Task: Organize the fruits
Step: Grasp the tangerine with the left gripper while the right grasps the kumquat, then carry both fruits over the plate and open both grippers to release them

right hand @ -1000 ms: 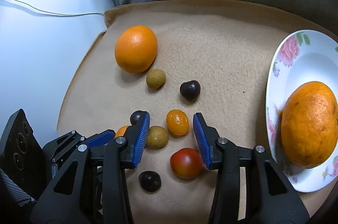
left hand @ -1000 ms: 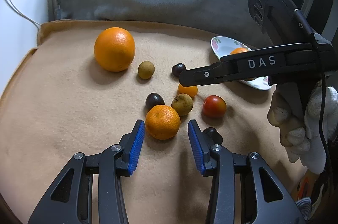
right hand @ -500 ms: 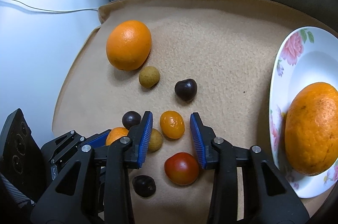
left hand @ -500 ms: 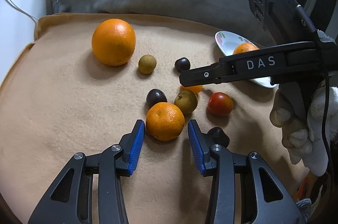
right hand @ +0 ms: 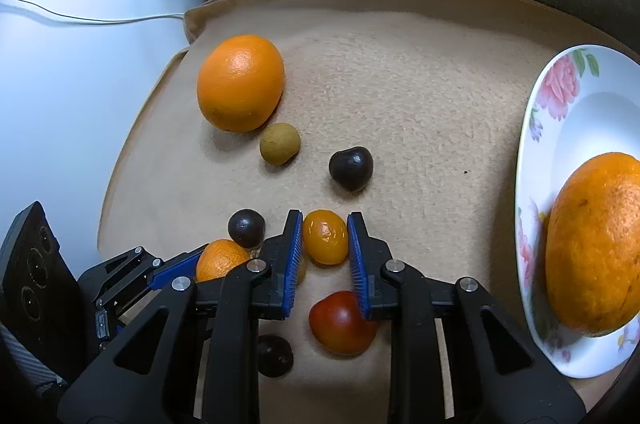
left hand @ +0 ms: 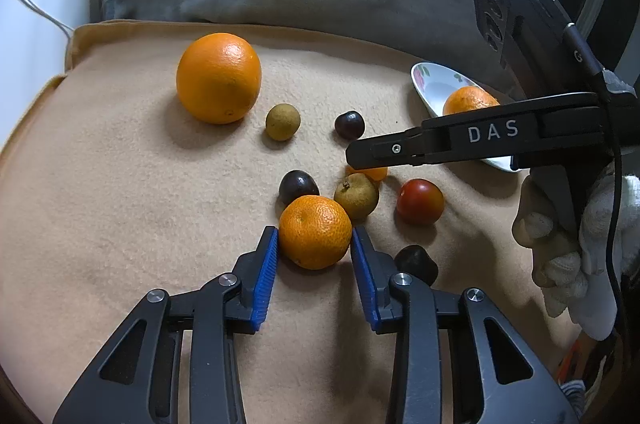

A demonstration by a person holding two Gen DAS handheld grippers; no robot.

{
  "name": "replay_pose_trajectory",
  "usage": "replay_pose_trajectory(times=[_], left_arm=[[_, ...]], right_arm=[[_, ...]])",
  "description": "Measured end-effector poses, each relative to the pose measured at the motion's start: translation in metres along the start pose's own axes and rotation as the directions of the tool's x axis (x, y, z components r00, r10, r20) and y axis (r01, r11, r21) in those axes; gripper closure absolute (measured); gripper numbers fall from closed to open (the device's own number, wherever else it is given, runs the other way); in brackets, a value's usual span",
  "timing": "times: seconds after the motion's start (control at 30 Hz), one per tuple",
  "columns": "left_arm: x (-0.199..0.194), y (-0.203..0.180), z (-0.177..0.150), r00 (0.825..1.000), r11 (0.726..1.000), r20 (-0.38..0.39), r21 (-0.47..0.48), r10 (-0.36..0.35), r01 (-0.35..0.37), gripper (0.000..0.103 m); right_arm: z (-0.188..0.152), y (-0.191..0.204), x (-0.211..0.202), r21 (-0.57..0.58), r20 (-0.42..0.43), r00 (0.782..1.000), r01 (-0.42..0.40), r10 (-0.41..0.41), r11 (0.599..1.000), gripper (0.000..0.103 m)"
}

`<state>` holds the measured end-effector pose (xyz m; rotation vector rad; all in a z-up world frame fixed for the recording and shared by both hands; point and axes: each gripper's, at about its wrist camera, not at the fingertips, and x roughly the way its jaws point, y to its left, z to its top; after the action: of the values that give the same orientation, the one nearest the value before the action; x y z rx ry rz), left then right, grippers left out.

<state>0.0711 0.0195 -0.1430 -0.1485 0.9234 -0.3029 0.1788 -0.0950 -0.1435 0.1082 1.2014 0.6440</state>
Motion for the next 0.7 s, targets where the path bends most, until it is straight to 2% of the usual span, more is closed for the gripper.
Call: replay_pose_trajectory(times=[0.37,0.7], left_arm=[[-0.018,-0.002,0.007,0.999,1.0,0.04,-0.004,0.007,-0.007,0.068],[-0.025,-0.021,0.028,0.997,0.999,0.076,0.031,-0.024,0.022,0.068]], right_arm=[[-0.007,-0.004,-0.046,0.0,0.097,0.994,-0.051,0.051,0.999,0.08],[-0.026,-0.022,-0.108,-0.001,0.227,0.974,0.0,0.0,1.0,0.08]])
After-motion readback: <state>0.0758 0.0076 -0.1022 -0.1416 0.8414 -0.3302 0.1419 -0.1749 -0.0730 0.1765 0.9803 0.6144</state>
